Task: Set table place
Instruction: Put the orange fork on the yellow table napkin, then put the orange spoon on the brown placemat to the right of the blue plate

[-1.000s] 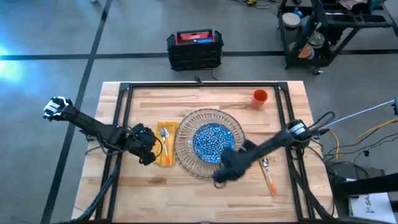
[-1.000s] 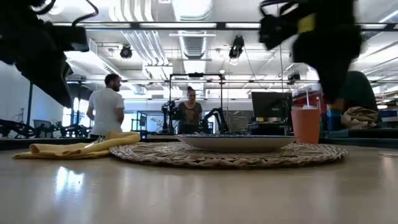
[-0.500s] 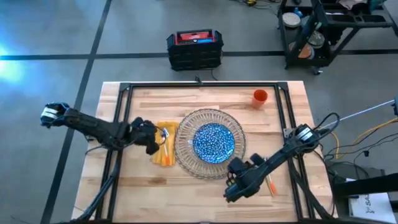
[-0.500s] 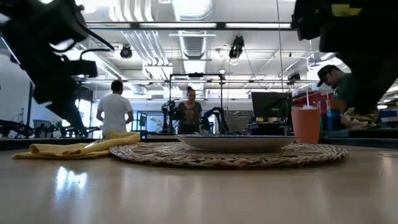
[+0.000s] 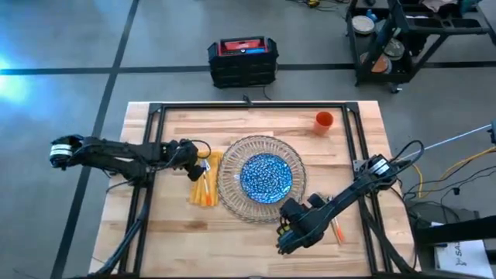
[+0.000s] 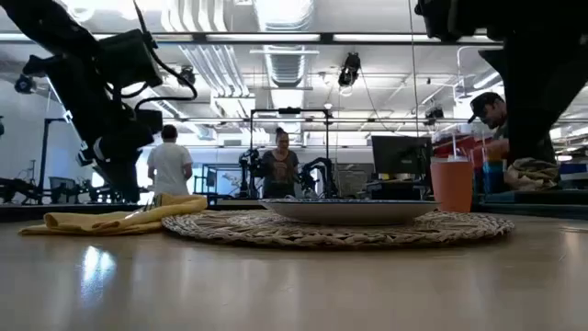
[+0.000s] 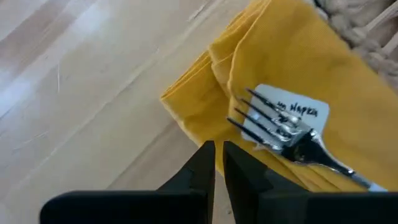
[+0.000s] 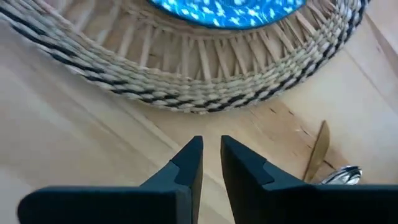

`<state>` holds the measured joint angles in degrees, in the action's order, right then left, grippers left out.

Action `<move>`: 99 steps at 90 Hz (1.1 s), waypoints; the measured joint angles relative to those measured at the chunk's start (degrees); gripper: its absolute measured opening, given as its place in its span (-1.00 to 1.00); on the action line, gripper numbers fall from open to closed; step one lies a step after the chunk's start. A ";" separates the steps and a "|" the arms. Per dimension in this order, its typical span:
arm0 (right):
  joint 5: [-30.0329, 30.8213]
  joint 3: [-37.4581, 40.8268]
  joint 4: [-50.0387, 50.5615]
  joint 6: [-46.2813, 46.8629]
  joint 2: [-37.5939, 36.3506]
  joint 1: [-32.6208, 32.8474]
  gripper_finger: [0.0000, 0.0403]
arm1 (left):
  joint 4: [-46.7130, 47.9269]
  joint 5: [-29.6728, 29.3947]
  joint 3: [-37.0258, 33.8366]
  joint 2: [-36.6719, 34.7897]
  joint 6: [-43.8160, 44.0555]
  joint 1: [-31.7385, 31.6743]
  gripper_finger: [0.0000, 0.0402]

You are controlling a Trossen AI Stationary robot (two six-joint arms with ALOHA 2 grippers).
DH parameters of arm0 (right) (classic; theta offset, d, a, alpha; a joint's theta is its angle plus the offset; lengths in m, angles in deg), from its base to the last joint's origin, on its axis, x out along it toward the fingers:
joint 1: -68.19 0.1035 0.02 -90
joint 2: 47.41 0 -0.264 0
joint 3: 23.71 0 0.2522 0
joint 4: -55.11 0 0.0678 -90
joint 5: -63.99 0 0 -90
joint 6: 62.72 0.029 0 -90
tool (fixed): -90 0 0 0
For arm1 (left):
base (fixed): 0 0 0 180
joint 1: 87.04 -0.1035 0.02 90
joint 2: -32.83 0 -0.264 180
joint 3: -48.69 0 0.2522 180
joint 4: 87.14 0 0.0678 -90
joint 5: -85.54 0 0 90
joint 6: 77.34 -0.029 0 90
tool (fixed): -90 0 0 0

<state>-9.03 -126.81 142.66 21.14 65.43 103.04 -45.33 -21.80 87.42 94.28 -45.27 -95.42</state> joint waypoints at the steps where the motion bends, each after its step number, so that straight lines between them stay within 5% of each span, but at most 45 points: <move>1: 0.14 -0.12 0.03 0.11 0.00 0.00 -0.79 | -0.29 0.01 0.00 0.23 -0.05 0.00 -0.90; 29: 5.61 -2.08 -0.04 1.07 0.02 0.00 -0.84 | -16.92 6.64 0.08 6.30 -8.37 0.07 -0.90; 55: 4.95 -2.08 3.81 0.20 0.02 0.57 -0.79 | -5.39 5.86 3.71 6.82 -7.46 0.08 -0.90; 71: -0.49 -1.13 11.95 1.69 0.04 1.62 -0.81 | 0.39 3.99 7.16 3.11 -6.07 1.23 -0.90; 99: -11.98 10.05 11.30 -0.53 -1.59 2.32 -0.95 | -0.30 4.72 11.62 -1.72 -4.76 9.45 -0.90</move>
<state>-21.01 -116.76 153.96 20.61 63.84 105.36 -45.63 -17.08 99.04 92.56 -50.03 -85.97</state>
